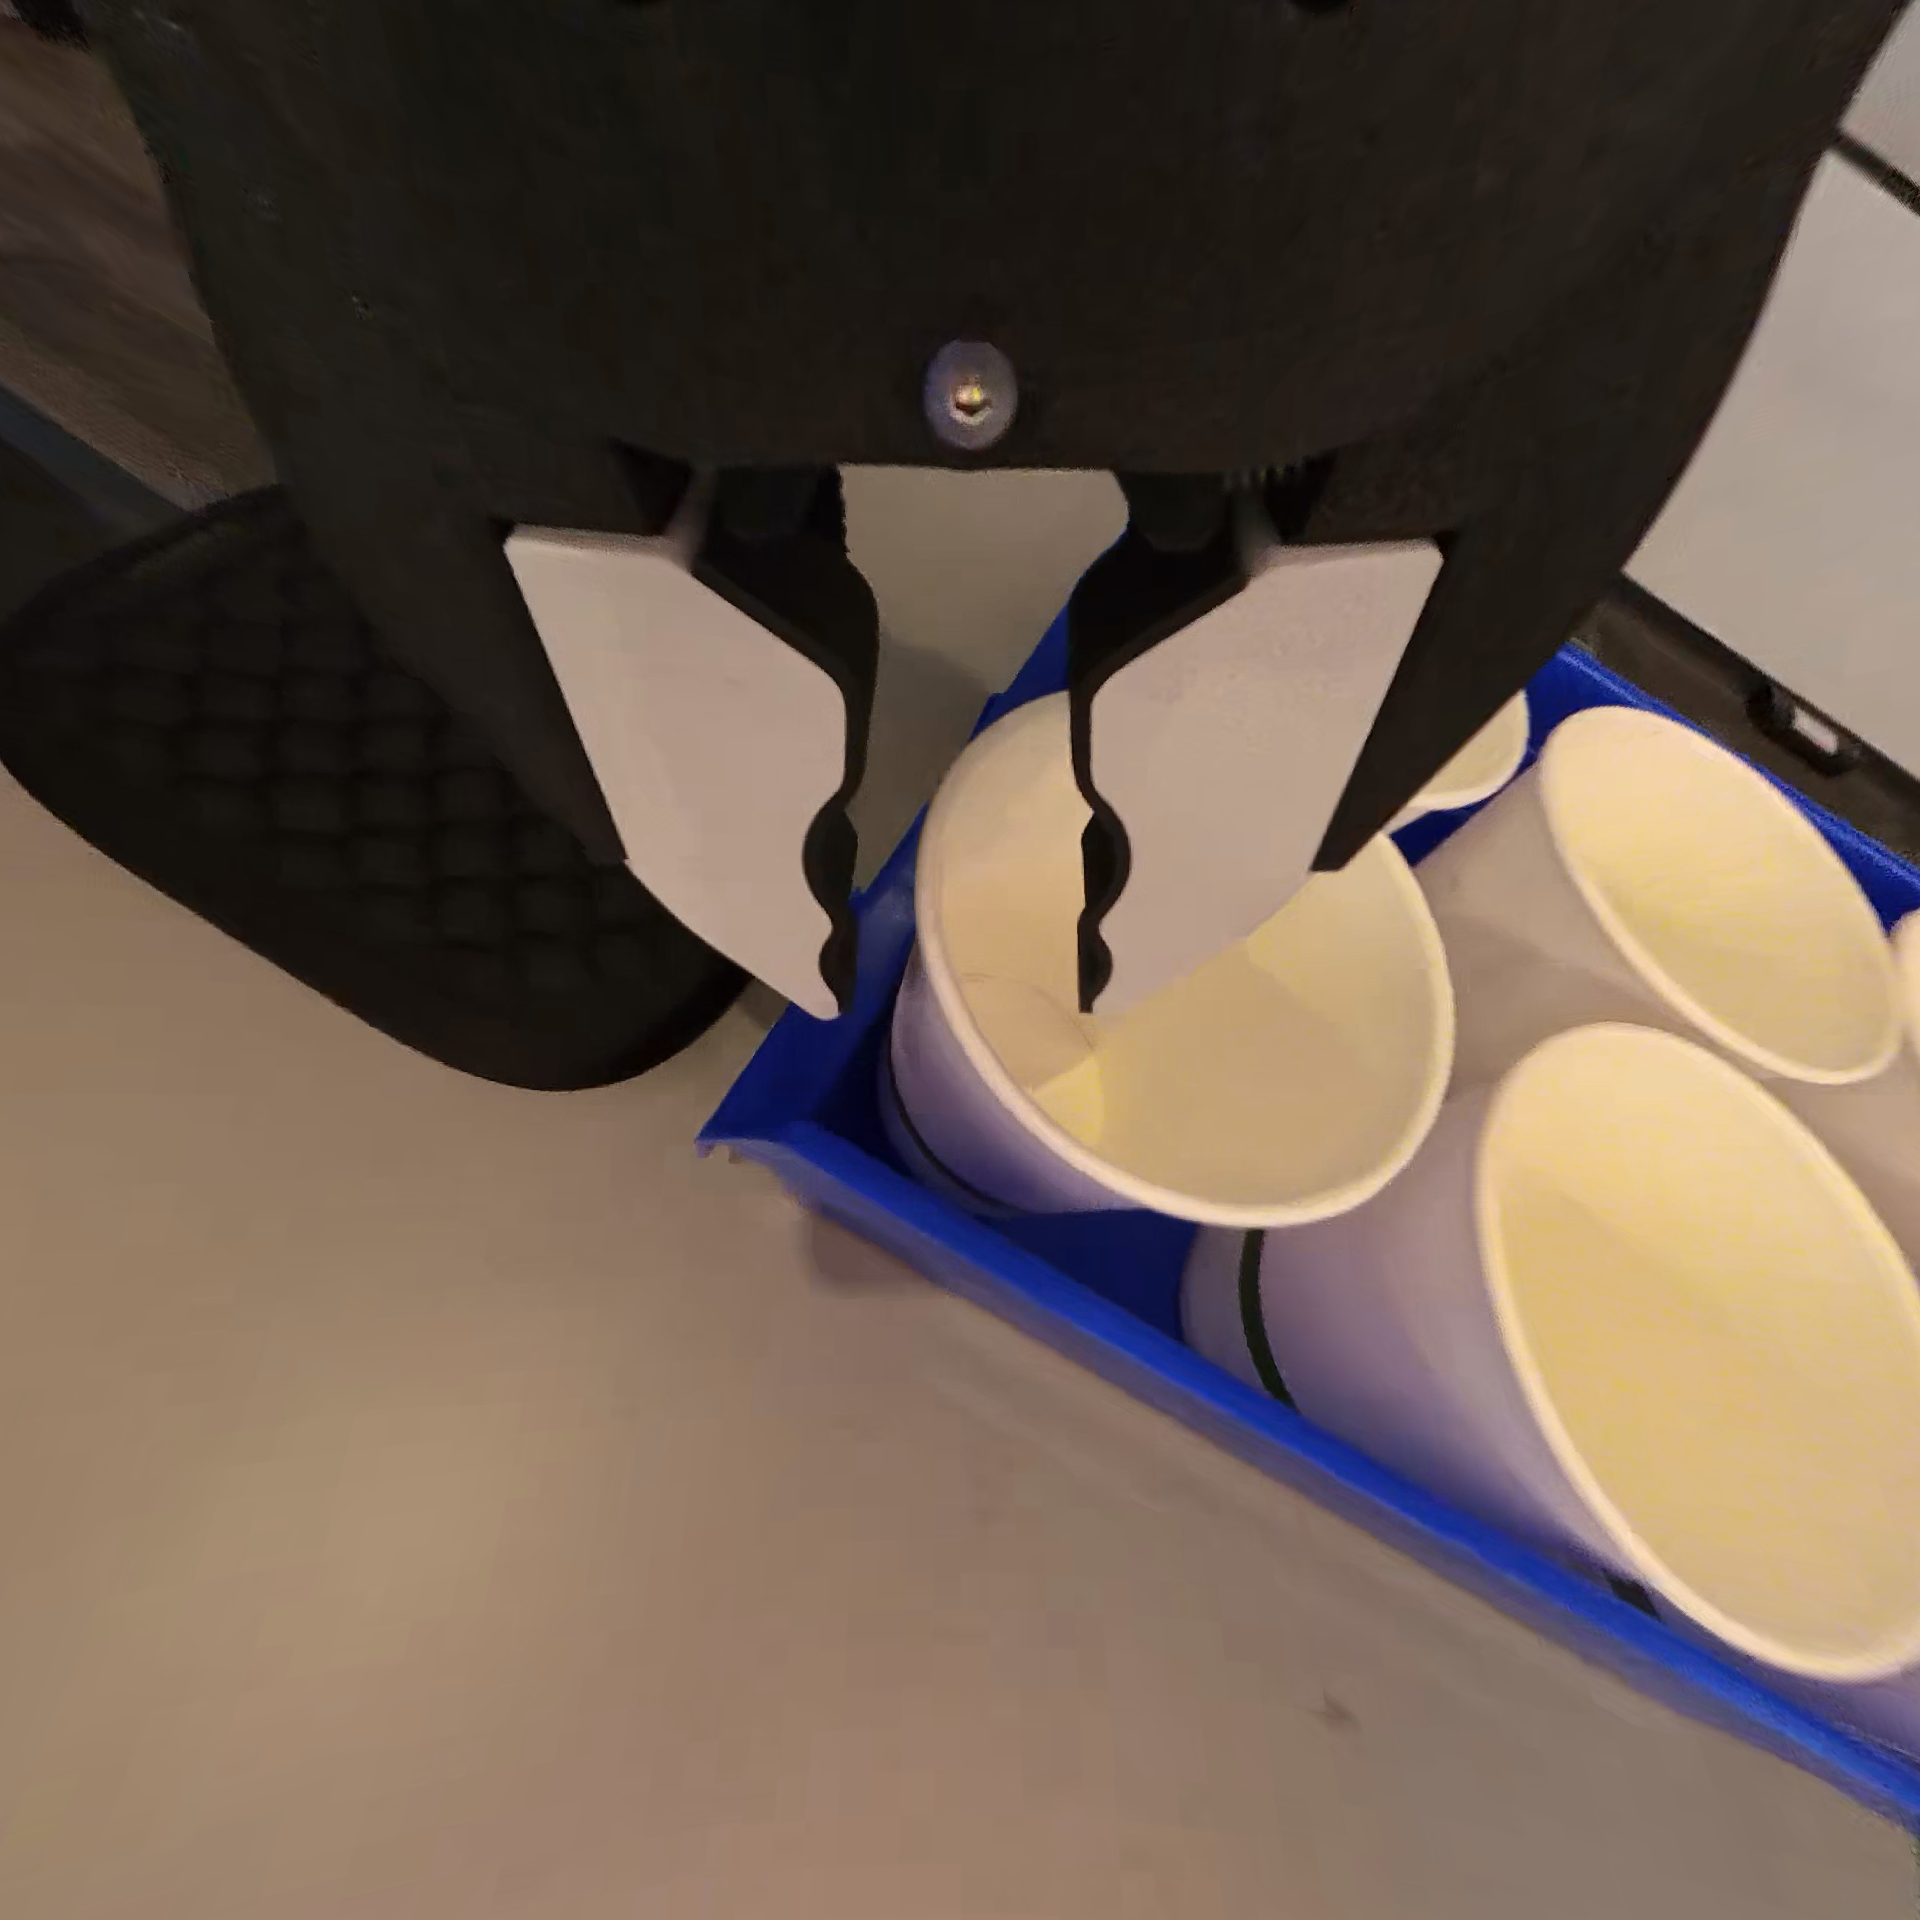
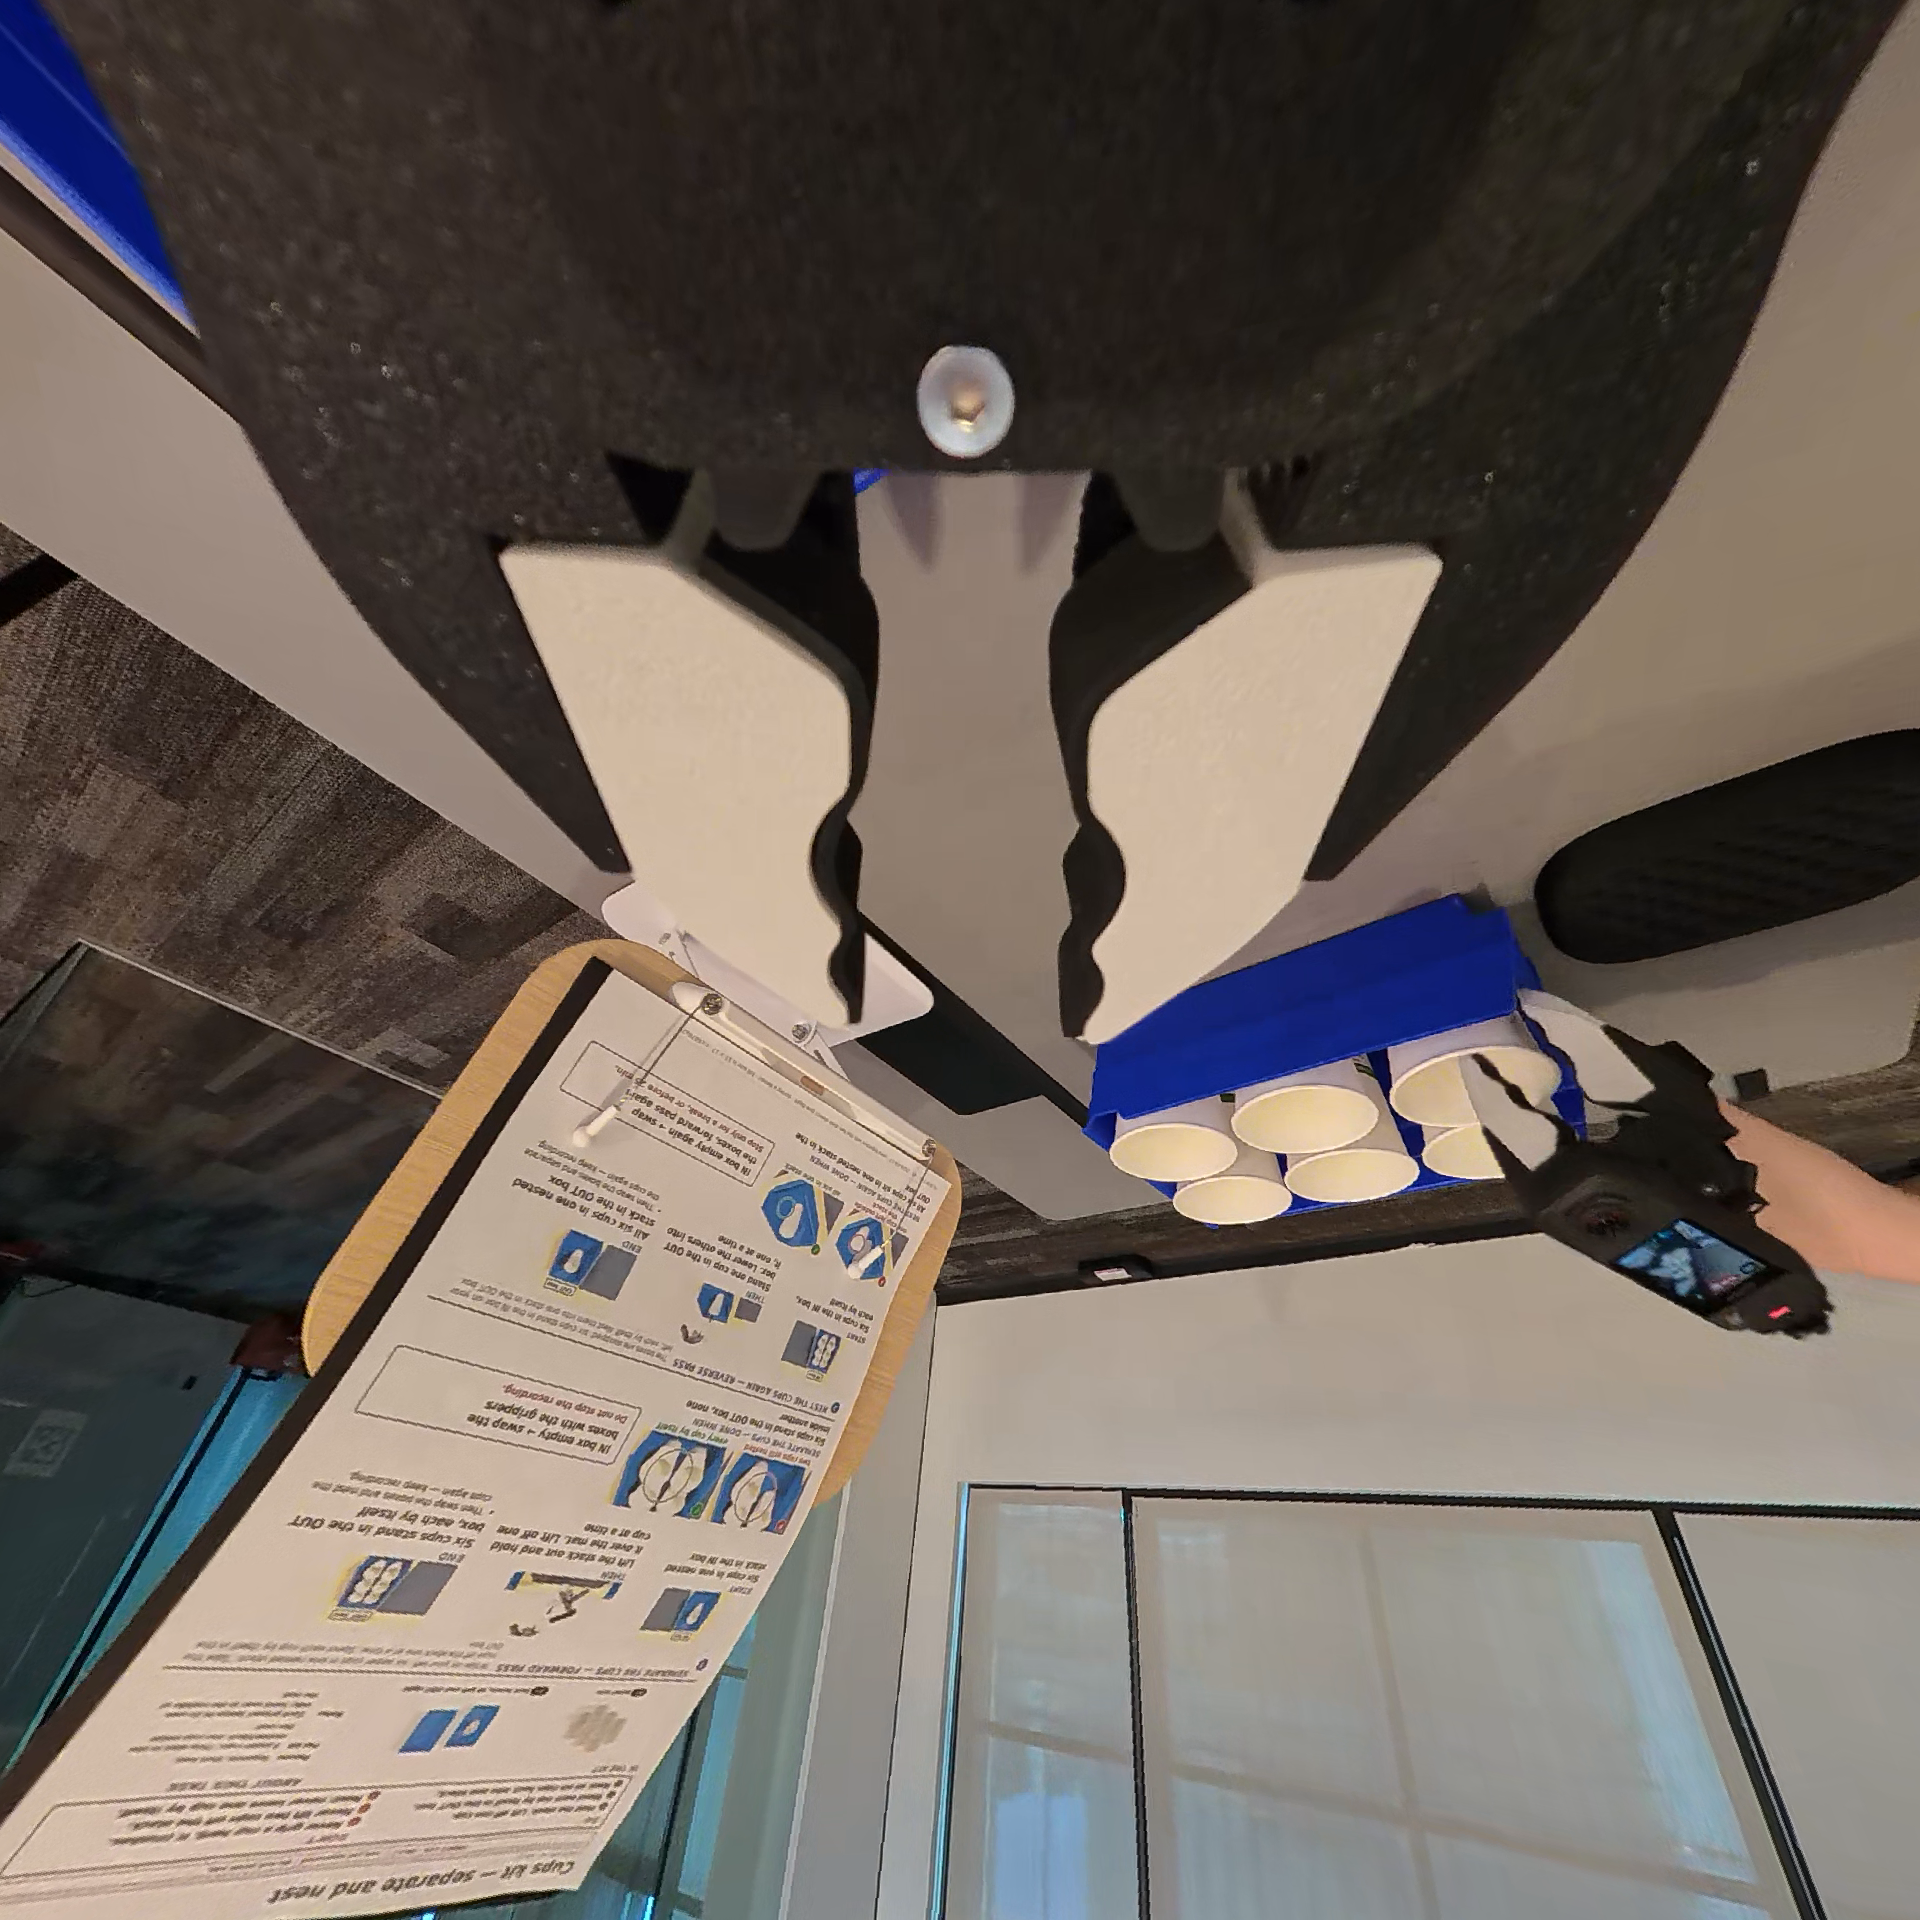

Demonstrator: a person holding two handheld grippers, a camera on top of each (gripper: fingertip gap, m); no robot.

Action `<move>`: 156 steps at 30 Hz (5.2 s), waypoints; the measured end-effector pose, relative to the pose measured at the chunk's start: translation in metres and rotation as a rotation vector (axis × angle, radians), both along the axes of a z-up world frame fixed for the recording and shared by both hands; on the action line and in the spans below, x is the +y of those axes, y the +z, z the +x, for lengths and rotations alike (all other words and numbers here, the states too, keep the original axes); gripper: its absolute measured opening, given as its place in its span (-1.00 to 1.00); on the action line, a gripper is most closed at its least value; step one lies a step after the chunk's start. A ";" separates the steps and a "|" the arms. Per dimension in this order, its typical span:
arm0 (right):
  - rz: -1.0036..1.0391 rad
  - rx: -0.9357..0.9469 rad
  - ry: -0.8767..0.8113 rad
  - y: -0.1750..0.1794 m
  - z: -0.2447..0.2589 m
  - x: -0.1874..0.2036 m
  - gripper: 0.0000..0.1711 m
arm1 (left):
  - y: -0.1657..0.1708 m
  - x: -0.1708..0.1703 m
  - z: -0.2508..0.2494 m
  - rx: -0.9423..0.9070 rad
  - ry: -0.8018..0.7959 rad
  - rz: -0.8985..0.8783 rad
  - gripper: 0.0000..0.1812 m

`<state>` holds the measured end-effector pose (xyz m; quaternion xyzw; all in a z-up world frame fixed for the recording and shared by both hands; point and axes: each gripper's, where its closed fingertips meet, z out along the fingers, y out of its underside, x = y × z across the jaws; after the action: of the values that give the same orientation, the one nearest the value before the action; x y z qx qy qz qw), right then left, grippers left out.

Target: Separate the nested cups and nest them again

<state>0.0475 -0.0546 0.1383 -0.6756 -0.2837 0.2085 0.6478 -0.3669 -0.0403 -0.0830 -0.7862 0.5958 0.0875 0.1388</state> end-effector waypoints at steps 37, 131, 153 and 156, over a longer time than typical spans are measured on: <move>-0.140 -0.160 0.692 -0.079 -0.196 -0.044 0.10 | 0.166 -0.091 0.215 -0.207 -0.734 -0.005 -0.94; 0.048 -0.019 0.076 -0.074 0.022 -0.023 0.11 | 0.186 -0.085 0.408 -0.742 -0.842 0.227 -0.64; -0.197 -0.400 0.226 -0.105 0.010 -0.039 0.04 | 0.137 -0.094 0.407 -0.382 -0.940 0.179 -0.98; -0.208 -0.420 0.234 -0.108 0.009 -0.038 0.03 | 0.136 -0.093 0.406 -0.363 -0.936 0.181 -0.98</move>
<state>0.0562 -0.0929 0.0306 -0.7297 -0.4651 0.1653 0.4732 0.0391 -0.1335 0.0528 -0.4226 0.8403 -0.0708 0.3321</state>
